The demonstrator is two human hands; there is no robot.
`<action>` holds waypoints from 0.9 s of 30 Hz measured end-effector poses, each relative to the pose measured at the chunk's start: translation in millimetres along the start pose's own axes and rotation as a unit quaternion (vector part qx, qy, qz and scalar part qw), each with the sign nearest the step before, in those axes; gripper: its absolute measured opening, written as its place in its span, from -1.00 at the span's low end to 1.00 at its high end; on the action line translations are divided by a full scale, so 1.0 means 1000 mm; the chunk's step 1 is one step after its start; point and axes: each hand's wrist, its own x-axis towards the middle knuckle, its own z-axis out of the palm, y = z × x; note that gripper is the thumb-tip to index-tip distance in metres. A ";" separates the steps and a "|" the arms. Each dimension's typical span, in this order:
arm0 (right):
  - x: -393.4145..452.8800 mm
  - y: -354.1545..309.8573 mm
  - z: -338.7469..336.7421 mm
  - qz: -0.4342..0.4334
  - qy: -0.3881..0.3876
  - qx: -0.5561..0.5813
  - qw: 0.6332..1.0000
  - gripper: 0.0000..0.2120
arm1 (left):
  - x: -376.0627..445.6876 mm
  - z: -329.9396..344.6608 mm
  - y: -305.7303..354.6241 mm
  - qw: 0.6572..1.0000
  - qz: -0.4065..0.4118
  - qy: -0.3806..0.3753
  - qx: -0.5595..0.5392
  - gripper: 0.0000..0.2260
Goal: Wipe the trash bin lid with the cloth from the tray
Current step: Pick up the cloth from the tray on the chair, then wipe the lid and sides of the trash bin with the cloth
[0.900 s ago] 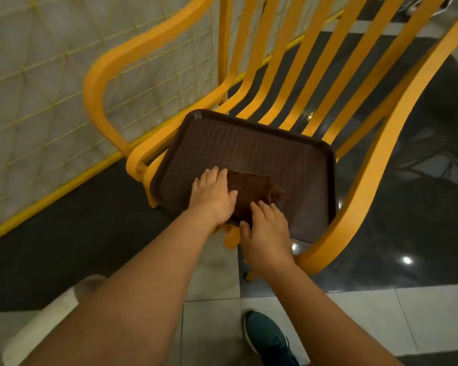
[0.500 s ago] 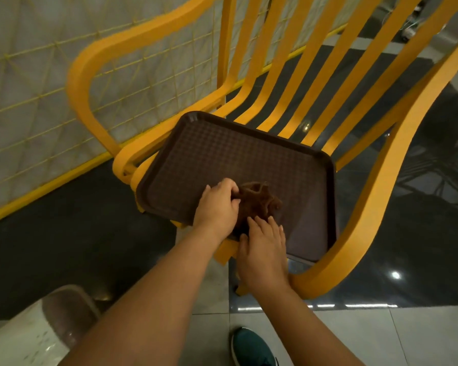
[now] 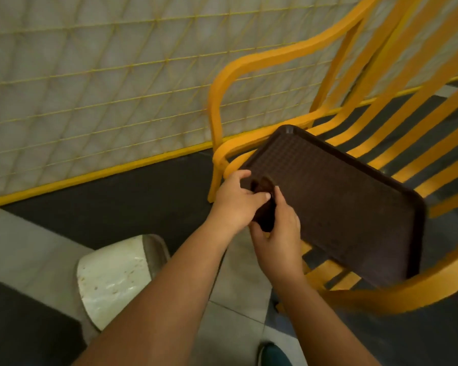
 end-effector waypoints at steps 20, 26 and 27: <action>-0.161 -0.001 0.101 0.137 -0.160 0.160 0.964 -0.61 | -0.199 -0.122 -0.201 0.939 -0.025 0.284 0.191 -0.74; -0.171 0.019 0.133 0.140 -0.170 0.125 0.967 -0.67 | -0.184 -0.125 -0.220 0.908 0.018 0.283 0.308 -0.61; -0.169 0.021 0.137 0.137 -0.171 0.126 0.968 -0.68 | -0.177 -0.127 -0.222 0.900 0.023 0.281 0.333 -0.60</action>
